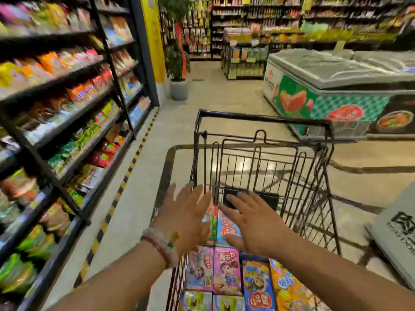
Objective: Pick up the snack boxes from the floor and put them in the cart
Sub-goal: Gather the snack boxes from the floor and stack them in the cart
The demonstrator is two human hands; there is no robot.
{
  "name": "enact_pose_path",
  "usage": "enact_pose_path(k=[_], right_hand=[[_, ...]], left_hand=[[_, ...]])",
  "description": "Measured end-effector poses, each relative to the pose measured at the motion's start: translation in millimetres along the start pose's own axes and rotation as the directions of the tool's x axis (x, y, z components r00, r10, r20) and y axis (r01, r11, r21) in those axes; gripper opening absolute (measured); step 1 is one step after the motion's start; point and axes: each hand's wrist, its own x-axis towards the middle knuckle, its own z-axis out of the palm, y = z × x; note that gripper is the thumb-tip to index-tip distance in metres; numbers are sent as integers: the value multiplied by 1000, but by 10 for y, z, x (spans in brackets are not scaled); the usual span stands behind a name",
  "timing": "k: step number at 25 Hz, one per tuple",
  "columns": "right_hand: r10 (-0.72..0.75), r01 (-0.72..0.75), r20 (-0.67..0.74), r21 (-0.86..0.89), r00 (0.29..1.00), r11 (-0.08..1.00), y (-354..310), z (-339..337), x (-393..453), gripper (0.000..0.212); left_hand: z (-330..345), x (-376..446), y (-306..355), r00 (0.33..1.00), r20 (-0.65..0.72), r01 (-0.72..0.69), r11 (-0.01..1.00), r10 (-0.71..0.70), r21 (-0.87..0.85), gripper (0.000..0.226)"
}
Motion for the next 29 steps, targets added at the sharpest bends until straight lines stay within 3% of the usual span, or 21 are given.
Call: enact_pose_path(k=[3,5,9,15,20,23,29], right_hand=[[-32,32,-116,-1,993,999,-264,-820,-305,76],[-108,96,-177,-73,978,993,-462,-1360,-520,83],[-278,280,-196,-16,940,960,-781,-1924,-1010,98],[-419,440,-214,61,882,896,-1171,-2035,-1666,99],[-580,612,-269,48,769,789,-1775,-2247,-2116,95],[-663,700,-272,60,697,712,-2262,-2403,-2427,92],[-807,847,-293,19,513,532,-3537,-2565,-3073,97]], left_hand=[[-790,-540,-127,991,85,94,992,-100,81,82],[-1234,-918,-198,982,20,183,977,-186,108,99],[-1817,-1664,-49,941,-35,338,937,-336,90,104],[-2164,-2687,579,845,-64,533,845,-531,30,105],[-2384,-3715,957,715,-82,699,714,-695,48,111],[-2480,-4414,1085,638,-90,770,633,-765,80,132],[-2790,-5973,1538,423,-98,905,416,-901,88,132]])
